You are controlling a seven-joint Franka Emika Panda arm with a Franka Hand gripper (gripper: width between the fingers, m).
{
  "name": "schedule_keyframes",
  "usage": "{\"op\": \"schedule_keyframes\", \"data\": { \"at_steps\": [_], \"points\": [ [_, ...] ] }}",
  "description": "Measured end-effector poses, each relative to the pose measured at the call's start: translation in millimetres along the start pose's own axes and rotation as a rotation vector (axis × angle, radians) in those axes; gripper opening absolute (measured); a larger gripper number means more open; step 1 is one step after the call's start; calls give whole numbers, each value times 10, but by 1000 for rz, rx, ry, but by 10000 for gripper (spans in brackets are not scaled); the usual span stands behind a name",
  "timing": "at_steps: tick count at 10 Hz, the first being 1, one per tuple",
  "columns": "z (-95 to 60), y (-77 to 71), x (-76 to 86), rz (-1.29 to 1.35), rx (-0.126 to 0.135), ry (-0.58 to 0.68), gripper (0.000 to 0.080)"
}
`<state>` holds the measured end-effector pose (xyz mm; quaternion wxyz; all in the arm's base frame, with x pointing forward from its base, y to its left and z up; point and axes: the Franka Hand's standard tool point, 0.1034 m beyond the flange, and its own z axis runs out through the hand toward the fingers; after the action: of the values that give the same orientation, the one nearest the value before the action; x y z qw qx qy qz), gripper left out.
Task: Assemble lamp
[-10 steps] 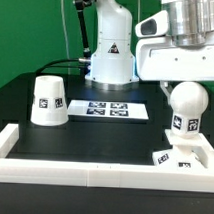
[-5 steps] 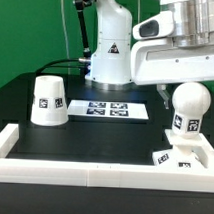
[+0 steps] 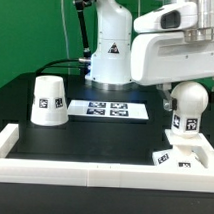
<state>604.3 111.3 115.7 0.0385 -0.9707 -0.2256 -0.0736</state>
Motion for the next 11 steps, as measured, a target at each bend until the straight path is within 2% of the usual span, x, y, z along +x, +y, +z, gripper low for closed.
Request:
{"op": "schedule_keyframes", "data": {
  "at_steps": [1,5,7,11],
  "points": [
    [-7,6,32,-105,-11,19,699],
    [8,45,10,-357,-19,12,699],
    [34,89,-21,-581,-27,0,699],
    [42,95,-14,-1001,-70,-38,699]
  ]
}}
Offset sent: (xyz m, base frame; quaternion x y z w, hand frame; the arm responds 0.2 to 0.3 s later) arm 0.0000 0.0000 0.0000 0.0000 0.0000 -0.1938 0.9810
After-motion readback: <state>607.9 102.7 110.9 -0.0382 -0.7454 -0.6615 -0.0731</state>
